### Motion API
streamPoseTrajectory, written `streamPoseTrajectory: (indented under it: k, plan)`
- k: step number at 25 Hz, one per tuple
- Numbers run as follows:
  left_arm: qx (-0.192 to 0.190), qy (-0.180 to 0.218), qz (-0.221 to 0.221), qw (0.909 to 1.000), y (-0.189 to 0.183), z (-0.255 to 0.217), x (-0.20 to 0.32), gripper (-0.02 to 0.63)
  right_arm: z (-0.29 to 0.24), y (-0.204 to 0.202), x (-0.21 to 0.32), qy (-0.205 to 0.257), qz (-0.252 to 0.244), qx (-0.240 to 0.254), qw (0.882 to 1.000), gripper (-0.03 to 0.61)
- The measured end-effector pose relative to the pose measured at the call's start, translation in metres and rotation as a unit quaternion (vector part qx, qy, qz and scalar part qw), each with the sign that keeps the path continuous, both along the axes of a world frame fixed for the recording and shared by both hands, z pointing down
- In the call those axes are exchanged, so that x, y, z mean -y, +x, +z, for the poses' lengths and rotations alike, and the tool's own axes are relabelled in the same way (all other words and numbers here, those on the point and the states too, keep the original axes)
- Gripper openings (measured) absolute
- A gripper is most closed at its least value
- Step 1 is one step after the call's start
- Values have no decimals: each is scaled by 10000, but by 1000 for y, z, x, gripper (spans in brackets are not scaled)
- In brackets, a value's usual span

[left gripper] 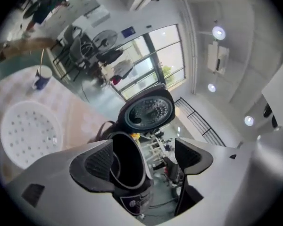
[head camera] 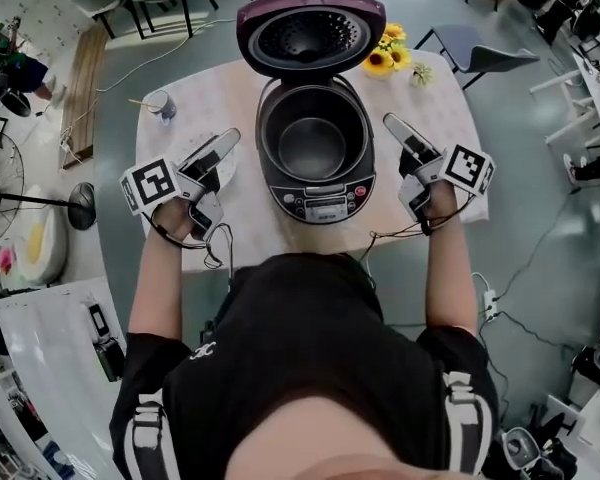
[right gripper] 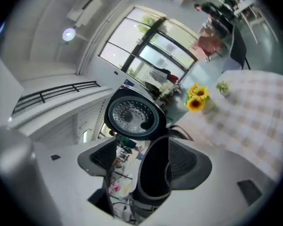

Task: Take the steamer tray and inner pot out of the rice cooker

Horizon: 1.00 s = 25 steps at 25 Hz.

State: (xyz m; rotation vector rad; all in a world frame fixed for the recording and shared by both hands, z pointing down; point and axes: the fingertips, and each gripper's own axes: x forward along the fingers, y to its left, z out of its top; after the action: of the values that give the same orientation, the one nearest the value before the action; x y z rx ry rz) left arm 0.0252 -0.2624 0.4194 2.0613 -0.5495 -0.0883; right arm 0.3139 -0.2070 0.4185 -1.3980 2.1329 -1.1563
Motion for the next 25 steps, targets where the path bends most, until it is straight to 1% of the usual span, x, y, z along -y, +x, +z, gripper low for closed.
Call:
streamPoseTrajectory:
  k: [1, 3, 6, 9, 12, 14, 16, 19, 22, 25]
  plan:
    - [-134, -268, 168, 9994, 3, 6, -2, 403, 10, 2, -3, -223, -179, 217, 9994, 322]
    - [-266, -708, 482, 9960, 5, 21, -5, 402, 30, -1, -8, -646, -589, 559, 9946, 321]
    - [-397, -1310, 845, 9870, 6, 44, -11, 402, 53, -13, -15, -1087, -1139, 853, 9838, 316]
    - [-701, -1905, 1046, 9736, 8, 56, -12, 402, 68, -21, -20, -1419, -1351, 1049, 9750, 316]
    - [-1095, -2280, 1239, 9595, 11, 62, -9, 402, 83, -22, -18, -1612, -1457, 1339, 9669, 316]
    - [-1201, -2390, 1458, 9525, 16, 68, -11, 402, 95, -21, -17, -1722, -1524, 1501, 9616, 316]
    - [-1159, -2410, 1643, 9495, 23, 75, -13, 402, 107, -20, -16, -1839, -1551, 1580, 9577, 316]
    - [-1127, -2390, 1781, 9479, 32, 82, -10, 397, 119, -20, -15, -1936, -1573, 1632, 9545, 316]
    - [-1173, -2429, 1815, 9457, 40, 86, -2, 382, 121, -24, -12, -1895, -1644, 1696, 9531, 314]
    - [-1051, -2444, 1860, 9458, 47, 93, 3, 382, 121, -27, -9, -1912, -1670, 1640, 9532, 313]
